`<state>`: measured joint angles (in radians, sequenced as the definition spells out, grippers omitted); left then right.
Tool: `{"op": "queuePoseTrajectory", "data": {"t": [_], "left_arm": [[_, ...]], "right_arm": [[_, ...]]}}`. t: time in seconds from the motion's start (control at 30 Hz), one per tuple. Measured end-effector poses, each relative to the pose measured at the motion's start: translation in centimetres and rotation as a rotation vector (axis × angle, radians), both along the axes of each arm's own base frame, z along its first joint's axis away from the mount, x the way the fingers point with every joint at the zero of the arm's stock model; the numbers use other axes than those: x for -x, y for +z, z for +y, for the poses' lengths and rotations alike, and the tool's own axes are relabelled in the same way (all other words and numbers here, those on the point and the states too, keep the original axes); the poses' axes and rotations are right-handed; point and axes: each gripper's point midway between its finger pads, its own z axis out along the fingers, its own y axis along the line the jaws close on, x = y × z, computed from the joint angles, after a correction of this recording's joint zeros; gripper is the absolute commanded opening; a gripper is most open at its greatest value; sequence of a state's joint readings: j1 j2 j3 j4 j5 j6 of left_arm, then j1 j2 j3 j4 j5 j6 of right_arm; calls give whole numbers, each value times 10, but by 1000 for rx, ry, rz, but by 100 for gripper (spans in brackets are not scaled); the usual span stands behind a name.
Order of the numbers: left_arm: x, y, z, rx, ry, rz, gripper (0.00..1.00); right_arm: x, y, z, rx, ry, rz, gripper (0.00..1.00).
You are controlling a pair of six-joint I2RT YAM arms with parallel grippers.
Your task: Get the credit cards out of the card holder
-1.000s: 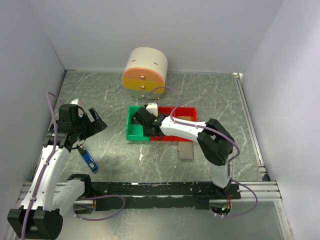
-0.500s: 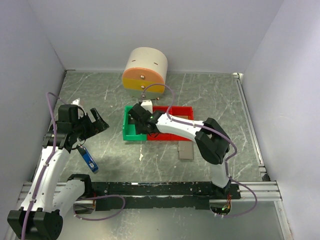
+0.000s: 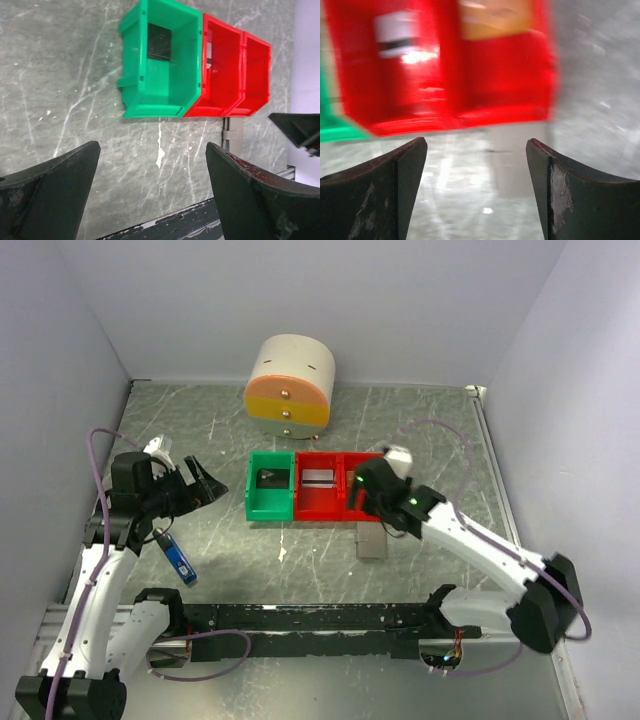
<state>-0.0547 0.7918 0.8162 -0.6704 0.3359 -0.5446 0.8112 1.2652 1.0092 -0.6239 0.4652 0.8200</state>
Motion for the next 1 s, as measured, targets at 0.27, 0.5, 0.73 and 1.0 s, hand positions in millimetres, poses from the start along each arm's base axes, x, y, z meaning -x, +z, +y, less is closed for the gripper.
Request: {"op": "queuePoseTrajectory", "data": {"t": [0.27, 0.5, 0.73, 1.0], "left_arm": [[1, 6, -14, 107, -19, -41, 99], [14, 21, -22, 147, -63, -111, 99], [30, 23, -23, 108, -125, -137, 99], [32, 21, -28, 118, -161, -120, 99]], "right_arm": [[52, -71, -100, -129, -197, 124, 65], [62, -111, -91, -237, -161, 252, 52], [73, -136, -79, -329, -131, 283, 35], [75, -136, -70, -403, -104, 262, 8]]}}
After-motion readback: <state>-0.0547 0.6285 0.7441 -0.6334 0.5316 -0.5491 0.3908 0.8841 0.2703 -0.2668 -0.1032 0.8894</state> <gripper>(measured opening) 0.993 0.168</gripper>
